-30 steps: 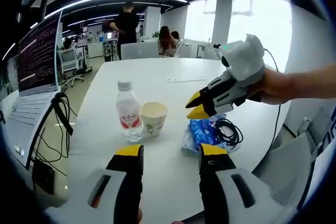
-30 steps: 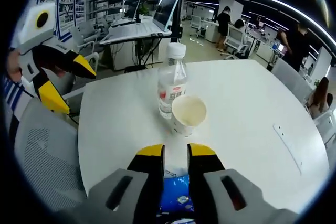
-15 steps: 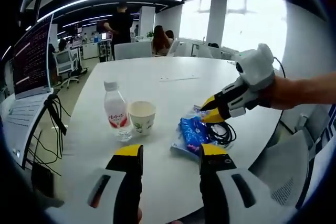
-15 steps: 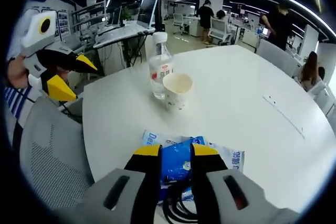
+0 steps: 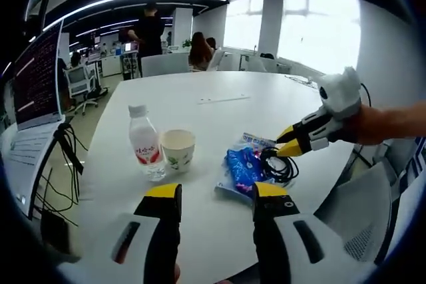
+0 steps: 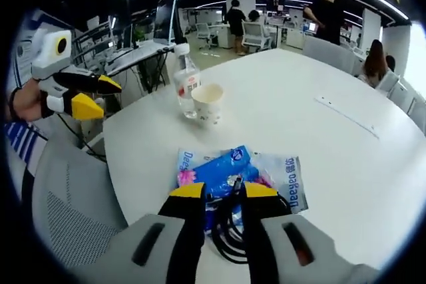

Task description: Arrange the tabletop items into an orderly group along one side of the table until the central work area is clear of visible clutter.

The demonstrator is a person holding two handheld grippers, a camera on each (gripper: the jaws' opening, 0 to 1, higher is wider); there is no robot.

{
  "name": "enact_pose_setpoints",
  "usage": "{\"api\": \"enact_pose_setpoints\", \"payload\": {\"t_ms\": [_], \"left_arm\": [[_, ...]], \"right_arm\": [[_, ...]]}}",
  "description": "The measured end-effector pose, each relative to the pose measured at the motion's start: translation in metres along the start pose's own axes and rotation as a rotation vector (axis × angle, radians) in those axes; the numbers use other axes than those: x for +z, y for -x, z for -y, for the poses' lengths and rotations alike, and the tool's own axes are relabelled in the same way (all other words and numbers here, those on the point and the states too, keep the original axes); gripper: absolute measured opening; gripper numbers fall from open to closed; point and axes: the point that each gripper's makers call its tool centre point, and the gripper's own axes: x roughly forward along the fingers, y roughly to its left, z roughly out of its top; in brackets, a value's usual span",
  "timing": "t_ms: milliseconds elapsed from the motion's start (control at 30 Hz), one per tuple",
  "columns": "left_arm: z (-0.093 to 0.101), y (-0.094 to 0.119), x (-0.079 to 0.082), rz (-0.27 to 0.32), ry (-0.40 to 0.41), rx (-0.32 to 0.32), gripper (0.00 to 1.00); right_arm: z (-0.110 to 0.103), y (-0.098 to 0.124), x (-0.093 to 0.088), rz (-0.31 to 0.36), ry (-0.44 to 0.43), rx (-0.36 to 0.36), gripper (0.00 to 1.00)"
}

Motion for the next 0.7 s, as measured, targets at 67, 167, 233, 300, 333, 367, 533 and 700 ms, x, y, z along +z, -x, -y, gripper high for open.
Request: {"api": "enact_pose_setpoints", "payload": {"t_ms": [67,167,233,300,333,367,533,700], "left_arm": [[0.001,0.000,0.001,0.000,-0.003,-0.003,0.41],[0.003,-0.001,0.002,-0.001,-0.008,-0.008,0.41],[0.003,-0.001,0.002,-0.002,-0.008,-0.009,0.41],[0.003,-0.002,0.003,-0.003,-0.008,-0.012,0.41],[0.004,-0.003,0.003,-0.003,-0.007,-0.013,0.41],[0.004,-0.003,0.004,-0.003,-0.007,-0.014,0.41],[0.004,-0.005,0.008,0.002,-0.011,-0.016,0.41],[0.002,-0.007,0.009,0.003,-0.005,-0.014,0.42]], "right_arm": [[0.002,0.003,-0.003,0.002,-0.015,-0.006,0.18],[0.007,0.009,-0.007,0.010,-0.043,-0.021,0.18],[0.009,0.012,-0.009,0.017,-0.061,-0.026,0.18],[0.011,0.015,-0.012,0.019,-0.072,-0.035,0.18],[0.012,0.016,-0.012,0.019,-0.074,-0.037,0.18],[0.013,0.017,-0.014,0.021,-0.081,-0.042,0.18],[0.020,0.025,-0.019,0.028,-0.114,-0.061,0.18],[0.025,0.031,-0.025,0.038,-0.144,-0.079,0.19]]}}
